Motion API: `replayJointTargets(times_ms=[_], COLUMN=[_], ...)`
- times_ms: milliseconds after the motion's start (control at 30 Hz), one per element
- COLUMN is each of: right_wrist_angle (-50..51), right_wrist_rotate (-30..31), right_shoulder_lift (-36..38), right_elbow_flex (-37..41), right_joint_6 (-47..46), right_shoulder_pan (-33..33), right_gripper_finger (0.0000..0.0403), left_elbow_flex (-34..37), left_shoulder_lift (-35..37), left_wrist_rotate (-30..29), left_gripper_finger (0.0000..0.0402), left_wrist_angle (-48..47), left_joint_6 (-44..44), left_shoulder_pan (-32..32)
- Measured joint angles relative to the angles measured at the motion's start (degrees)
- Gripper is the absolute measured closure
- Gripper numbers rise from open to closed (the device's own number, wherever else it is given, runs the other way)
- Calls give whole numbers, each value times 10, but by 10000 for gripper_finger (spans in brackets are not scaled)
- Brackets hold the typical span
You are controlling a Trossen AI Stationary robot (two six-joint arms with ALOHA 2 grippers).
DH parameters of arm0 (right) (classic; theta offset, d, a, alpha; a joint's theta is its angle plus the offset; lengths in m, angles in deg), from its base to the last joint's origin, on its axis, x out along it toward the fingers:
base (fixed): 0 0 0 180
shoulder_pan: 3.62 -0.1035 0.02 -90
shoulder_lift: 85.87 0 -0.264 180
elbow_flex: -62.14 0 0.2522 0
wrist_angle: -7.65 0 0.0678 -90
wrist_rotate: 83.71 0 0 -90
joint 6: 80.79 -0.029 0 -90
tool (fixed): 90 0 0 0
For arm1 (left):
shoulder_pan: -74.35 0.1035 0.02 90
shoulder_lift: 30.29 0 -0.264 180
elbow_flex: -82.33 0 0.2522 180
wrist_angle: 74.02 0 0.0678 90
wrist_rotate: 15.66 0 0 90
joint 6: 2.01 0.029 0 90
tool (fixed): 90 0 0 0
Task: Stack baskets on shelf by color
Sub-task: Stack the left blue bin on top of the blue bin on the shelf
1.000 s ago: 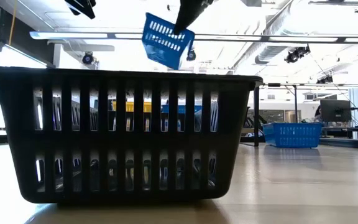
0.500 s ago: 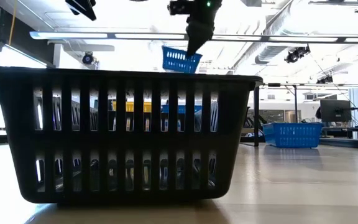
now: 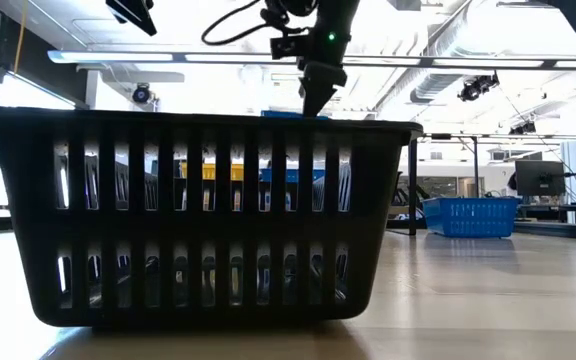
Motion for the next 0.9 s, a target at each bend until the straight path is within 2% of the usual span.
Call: replayJointTargets(times_ms=[900], right_wrist_angle=[-7], right_wrist_rotate=[-38], right_shoulder_lift=[-37], right_elbow_flex=[0], right_joint_6=[0], right_shoulder_pan=[34], right_gripper_finger=[403], left_elbow_flex=[0], left_shoulder_lift=[0], left_wrist_rotate=[-4], left_gripper_finger=[232], left_wrist_angle=[0], left_joint_6=[-44], left_shoulder_pan=[0])
